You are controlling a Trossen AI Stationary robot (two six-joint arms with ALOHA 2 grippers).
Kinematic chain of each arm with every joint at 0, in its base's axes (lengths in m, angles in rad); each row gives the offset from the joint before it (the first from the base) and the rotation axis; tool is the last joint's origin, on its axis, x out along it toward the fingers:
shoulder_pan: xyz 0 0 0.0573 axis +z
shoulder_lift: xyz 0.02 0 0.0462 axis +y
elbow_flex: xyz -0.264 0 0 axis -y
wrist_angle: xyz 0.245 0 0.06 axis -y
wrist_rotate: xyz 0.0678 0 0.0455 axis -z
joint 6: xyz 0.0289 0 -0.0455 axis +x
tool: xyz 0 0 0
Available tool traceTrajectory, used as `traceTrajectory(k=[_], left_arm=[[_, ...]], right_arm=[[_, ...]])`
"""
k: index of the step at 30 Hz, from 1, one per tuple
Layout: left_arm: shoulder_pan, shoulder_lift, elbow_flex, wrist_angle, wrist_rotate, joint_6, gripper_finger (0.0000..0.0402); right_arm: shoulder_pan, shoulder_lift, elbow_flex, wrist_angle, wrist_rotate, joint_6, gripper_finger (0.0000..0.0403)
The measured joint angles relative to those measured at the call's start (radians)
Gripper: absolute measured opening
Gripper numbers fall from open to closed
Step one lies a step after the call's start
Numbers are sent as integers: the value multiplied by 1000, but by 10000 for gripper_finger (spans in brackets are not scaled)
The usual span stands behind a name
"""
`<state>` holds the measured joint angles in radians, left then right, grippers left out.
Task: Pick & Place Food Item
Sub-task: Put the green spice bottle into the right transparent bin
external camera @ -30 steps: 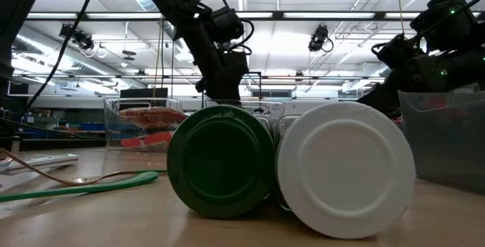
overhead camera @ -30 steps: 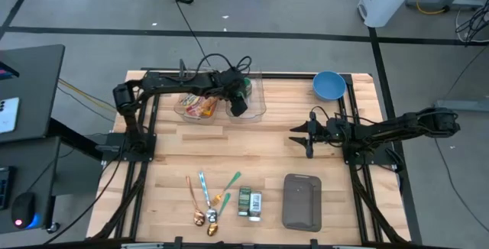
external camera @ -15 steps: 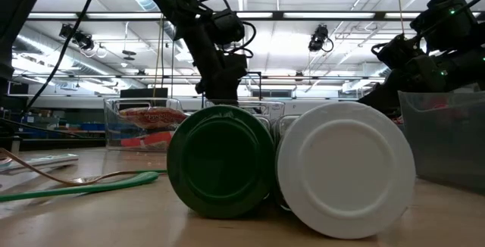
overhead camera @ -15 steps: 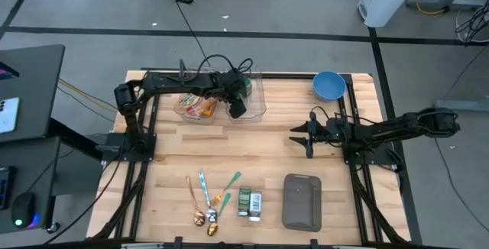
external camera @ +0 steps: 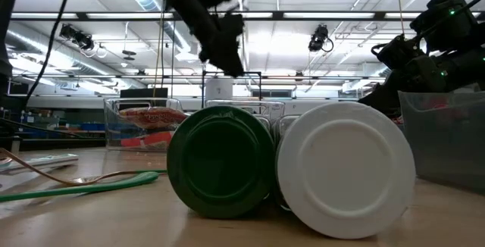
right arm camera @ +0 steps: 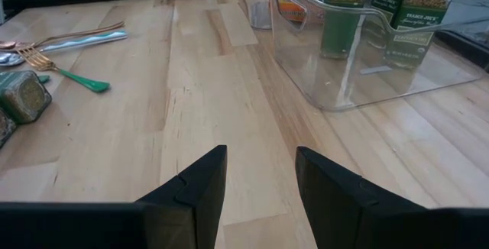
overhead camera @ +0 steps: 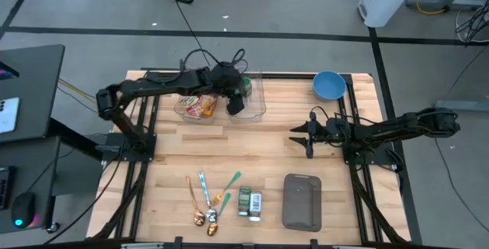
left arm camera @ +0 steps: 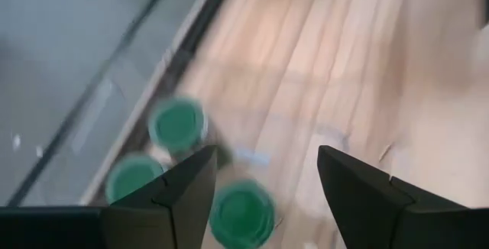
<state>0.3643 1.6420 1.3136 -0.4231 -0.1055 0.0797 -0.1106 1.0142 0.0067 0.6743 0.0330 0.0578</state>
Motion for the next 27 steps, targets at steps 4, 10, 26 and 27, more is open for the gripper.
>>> traceTrajectory(k=[4, 10, 26, 27], left_arm=[[-37, -73, 0, 43, 3, 21, 230], [-143, -144, 0, 21, 130, 109, 214], [-689, 12, 0, -119, -22, 474, 221], [-716, 31, 0, -122, -25, 511, 224]], right_arm=[[0, 0, 0, 0, 0, 7, 167], [1, 0, 0, 0, -5, 9, 167], [1, 0, 0, 2, -5, 6, 167], [1, 0, 0, 2, -5, 6, 167]])
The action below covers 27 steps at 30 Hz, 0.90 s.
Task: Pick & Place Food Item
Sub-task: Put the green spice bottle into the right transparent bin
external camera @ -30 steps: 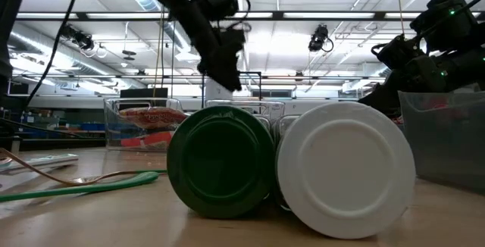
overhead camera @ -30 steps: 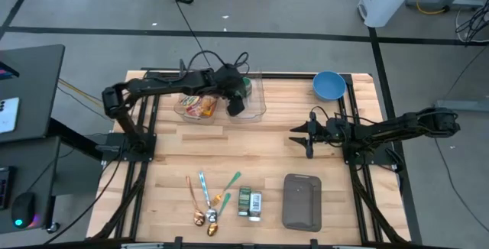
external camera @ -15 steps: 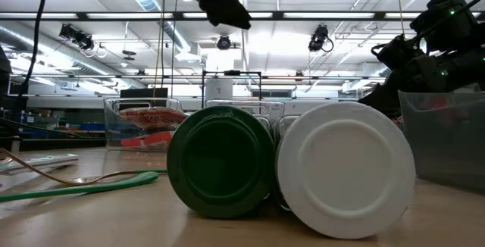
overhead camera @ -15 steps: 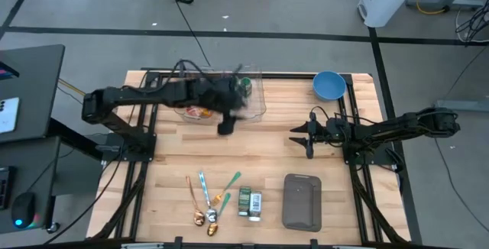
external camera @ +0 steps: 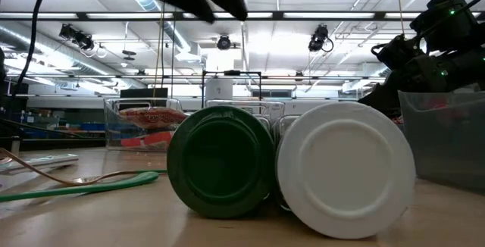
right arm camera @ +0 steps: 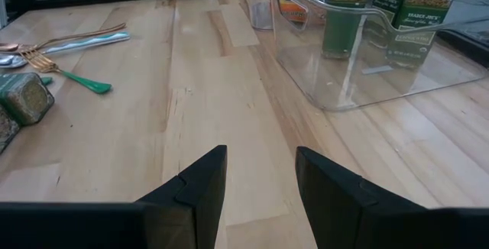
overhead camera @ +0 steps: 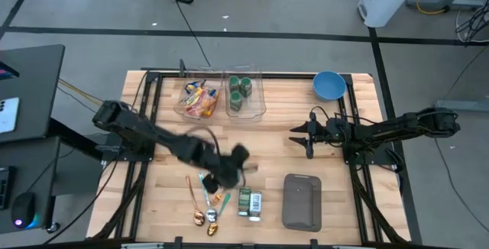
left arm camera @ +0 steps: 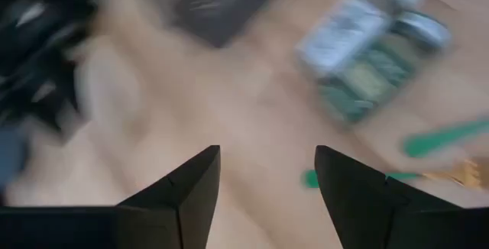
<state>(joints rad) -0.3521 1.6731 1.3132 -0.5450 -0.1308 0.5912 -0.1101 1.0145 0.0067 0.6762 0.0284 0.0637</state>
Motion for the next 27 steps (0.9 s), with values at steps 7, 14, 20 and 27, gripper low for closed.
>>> traceTrajectory(k=[7, 14, 20, 27], left_arm=[[-137, 114, 0, 3, -108, 217, 243], [-174, 251, 61, 35, -75, 281, 254], [-178, 381, 256, -67, -118, 347, 255], [-178, 510, 464, -284, -100, 287, 255]], right_arm=[[0, 0, 0, 0, 1, 0, 167], [0, 0, 0, 0, 4, 2, 167], [0, 0, 0, 0, 5, 8, 167], [0, 0, 0, 0, 5, 6, 167]])
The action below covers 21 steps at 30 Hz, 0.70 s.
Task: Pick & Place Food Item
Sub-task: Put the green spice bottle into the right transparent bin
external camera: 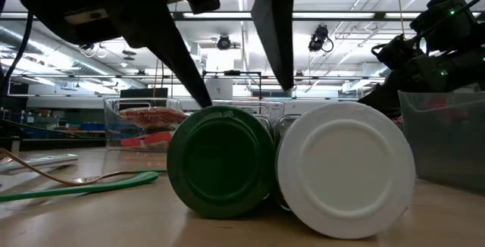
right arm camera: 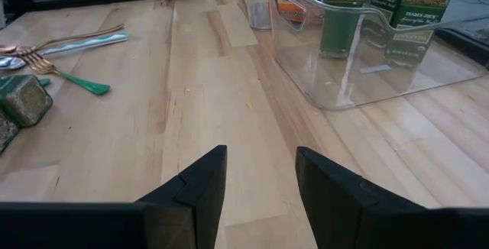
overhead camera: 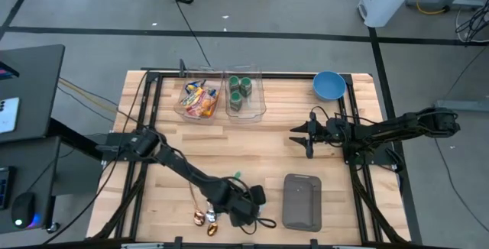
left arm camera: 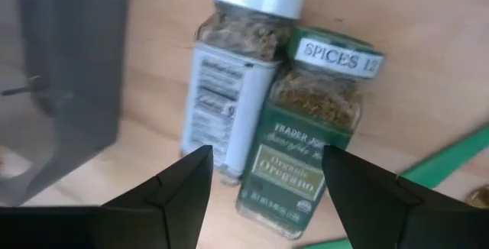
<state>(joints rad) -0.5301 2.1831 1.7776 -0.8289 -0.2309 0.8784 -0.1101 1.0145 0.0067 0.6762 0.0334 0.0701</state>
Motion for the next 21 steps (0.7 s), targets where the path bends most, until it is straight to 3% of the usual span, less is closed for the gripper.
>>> traceTrajectory(k=[7, 21], left_arm=[[-1, 67, 72, -161, 47, 4, 254], [1, 63, 73, -165, 81, 30, 224]], right_arm=[[0, 0, 0, -2, 0, -4, 167], [0, 0, 0, 0, 0, -11, 167]])
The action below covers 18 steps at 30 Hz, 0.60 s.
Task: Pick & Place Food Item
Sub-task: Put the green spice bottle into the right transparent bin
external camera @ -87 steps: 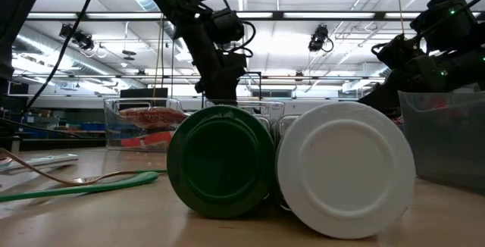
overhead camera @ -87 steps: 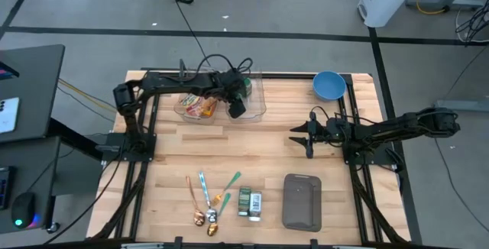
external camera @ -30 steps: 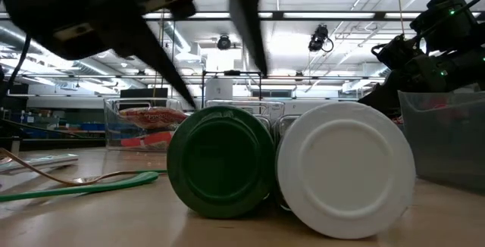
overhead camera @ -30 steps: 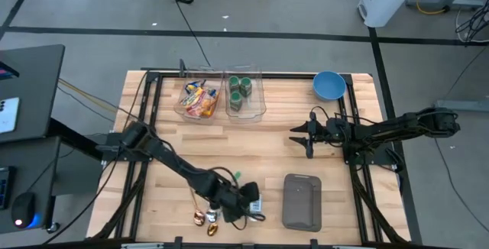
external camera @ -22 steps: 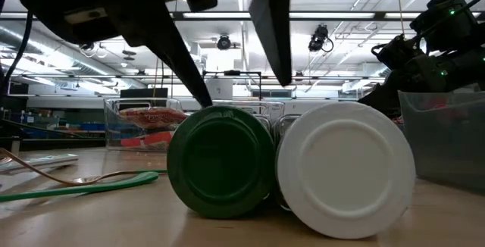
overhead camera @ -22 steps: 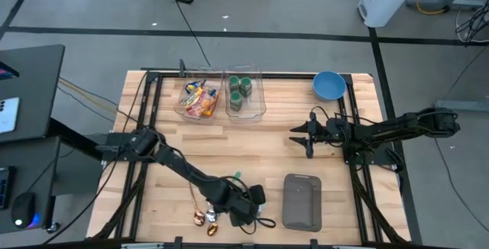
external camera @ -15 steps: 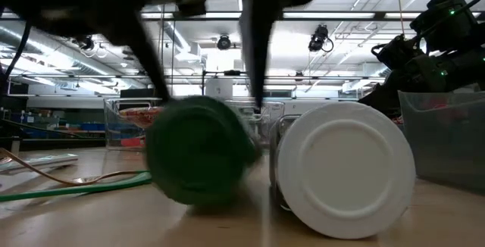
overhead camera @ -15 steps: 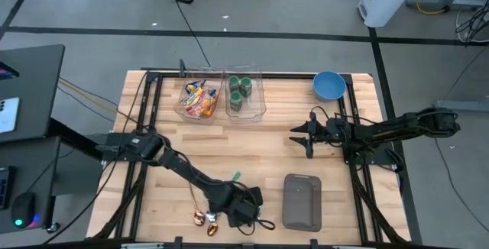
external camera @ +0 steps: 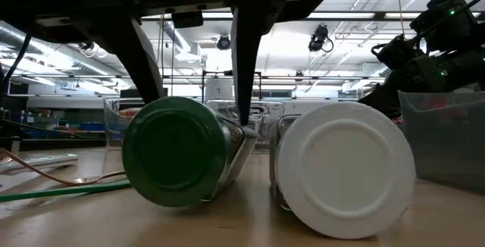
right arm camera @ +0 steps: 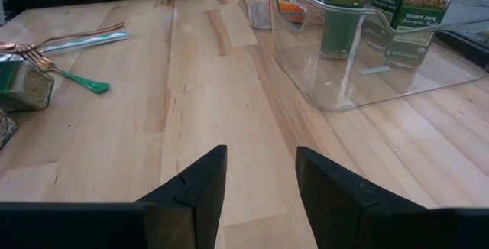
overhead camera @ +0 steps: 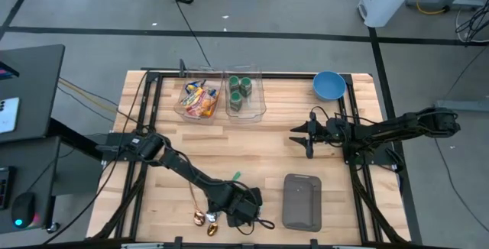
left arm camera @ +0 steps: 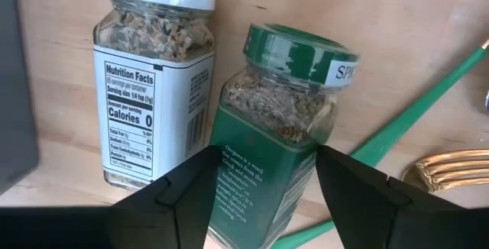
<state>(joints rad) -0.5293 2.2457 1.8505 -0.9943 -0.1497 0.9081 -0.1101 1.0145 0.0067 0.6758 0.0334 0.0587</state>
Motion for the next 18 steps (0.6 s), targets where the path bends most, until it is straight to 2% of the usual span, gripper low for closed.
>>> traceTrajectory(k=[6, 18], left_arm=[[-1, -3, 1, -43, -4, -59, 202], [9, -20, 0, -86, -32, -186, 107]], right_arm=[[0, 0, 0, 0, 0, -3, 167], [0, 0, 0, 0, 0, -4, 167]])
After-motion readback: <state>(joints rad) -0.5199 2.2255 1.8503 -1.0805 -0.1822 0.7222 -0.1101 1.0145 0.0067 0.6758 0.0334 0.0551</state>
